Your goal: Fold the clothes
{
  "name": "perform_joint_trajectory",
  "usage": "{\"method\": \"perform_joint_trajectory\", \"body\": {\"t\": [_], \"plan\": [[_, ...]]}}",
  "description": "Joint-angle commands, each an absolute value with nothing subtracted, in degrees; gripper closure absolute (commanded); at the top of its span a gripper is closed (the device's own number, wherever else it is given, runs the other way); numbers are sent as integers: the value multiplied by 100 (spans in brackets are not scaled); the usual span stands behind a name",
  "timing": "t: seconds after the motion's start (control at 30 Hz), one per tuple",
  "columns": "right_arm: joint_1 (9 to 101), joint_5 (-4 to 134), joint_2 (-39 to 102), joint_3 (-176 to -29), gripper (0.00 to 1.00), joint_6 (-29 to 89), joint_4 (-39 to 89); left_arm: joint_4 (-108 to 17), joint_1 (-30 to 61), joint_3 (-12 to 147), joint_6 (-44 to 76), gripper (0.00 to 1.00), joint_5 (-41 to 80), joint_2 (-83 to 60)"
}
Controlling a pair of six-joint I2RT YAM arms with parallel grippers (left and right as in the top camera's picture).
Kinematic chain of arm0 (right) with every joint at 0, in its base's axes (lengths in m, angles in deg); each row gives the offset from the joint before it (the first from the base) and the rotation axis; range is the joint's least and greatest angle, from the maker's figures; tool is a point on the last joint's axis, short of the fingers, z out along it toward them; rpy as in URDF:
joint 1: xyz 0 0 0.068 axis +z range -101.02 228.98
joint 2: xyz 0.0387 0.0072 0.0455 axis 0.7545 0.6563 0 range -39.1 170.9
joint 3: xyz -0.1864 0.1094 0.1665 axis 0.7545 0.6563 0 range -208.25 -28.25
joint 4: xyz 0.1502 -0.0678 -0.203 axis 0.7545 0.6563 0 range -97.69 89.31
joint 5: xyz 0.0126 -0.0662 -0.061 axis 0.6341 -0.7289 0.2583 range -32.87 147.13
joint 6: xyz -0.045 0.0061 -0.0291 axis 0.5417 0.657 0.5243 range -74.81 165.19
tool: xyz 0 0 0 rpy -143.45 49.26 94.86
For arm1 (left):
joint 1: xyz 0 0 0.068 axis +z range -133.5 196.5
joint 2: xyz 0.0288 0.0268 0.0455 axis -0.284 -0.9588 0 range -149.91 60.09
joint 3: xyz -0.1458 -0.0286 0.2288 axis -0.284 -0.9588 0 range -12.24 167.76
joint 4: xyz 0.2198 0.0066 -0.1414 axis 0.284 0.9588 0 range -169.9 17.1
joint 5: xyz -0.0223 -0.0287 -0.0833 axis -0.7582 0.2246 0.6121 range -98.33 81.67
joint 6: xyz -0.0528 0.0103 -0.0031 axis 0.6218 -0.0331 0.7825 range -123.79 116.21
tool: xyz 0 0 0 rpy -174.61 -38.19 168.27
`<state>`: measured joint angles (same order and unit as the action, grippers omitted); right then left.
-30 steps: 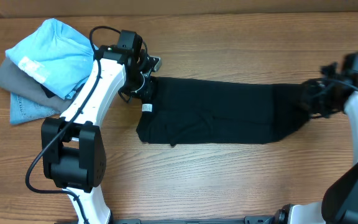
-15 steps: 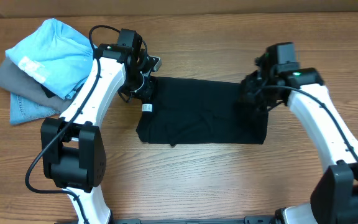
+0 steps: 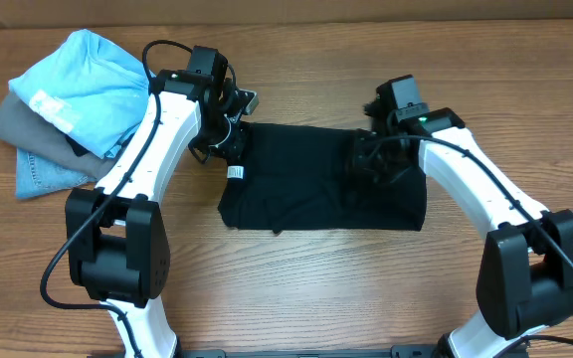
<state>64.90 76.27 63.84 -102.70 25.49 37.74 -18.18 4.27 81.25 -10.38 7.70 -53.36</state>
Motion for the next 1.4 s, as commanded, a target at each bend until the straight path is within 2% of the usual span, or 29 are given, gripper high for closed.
{"method": "perform_joint_trajectory", "body": {"t": [0.0,0.33,0.5,0.63,0.83,1.03,1.17,1.3,1.37], "plan": [[6521,8267,6244,-10373,66,3023,3599,-1820,460,8243,-1064,85,665,-5240],[5559,7773,5993,-10353,60,2437,4026,-1820,460,8243,-1066,83,609,-5240],[5513,7778,5993,-10353,47,3340,4825,-1879,460,8243,-1066,78,609,-5240],[5677,7835,5993,-10307,42,2979,5376,-1901,460,8243,-1066,77,606,-5240],[5918,8084,5997,-9754,43,1596,5319,-1904,460,8243,-1064,77,611,-5240],[6300,8350,6004,-9016,42,258,4314,-1884,457,8243,-1064,76,611,-5240],[6560,8619,6004,-8734,43,-35,3387,-1886,457,8243,-1062,76,613,-5240],[6661,8534,6004,-8734,59,-332,3151,-1871,460,8243,-1062,77,613,-5240],[6659,8326,6001,-8734,59,-437,3158,-1864,457,8243,-1062,77,613,-5240]]}}
